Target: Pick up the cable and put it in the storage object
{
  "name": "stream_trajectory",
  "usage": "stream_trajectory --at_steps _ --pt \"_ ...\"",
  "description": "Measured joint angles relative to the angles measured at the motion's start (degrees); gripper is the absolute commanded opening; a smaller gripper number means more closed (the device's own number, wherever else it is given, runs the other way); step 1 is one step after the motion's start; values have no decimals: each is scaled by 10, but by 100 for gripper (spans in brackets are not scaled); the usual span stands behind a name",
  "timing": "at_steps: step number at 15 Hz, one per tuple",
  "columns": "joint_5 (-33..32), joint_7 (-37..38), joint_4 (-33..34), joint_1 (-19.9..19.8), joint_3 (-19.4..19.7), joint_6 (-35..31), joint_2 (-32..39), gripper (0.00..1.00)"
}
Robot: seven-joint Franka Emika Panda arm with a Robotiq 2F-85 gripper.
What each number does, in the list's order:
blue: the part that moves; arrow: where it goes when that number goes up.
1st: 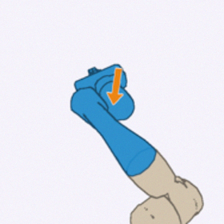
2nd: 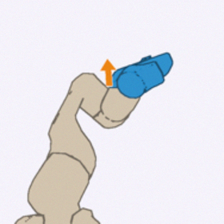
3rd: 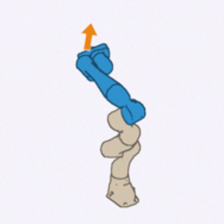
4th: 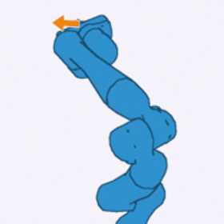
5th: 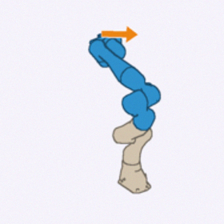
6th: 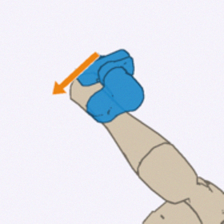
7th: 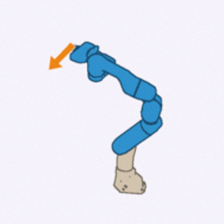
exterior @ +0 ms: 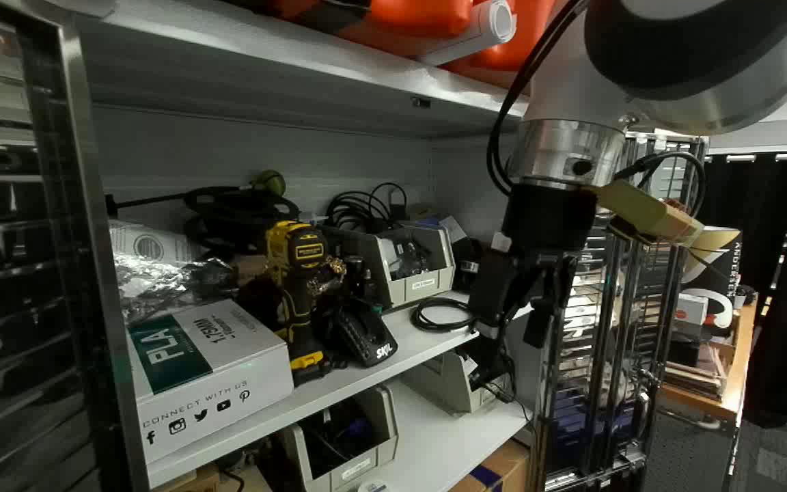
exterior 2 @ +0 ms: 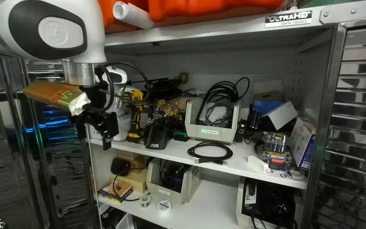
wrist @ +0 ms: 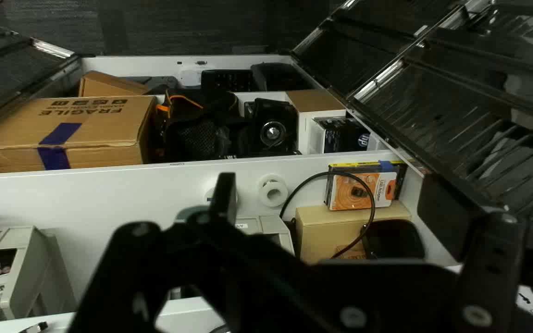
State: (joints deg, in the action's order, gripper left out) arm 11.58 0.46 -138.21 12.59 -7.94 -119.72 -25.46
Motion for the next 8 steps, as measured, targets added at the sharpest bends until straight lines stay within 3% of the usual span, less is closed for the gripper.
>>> stream_trajectory --at_steps 8 --pt "0 0 11 0 -1 0 -1 100"
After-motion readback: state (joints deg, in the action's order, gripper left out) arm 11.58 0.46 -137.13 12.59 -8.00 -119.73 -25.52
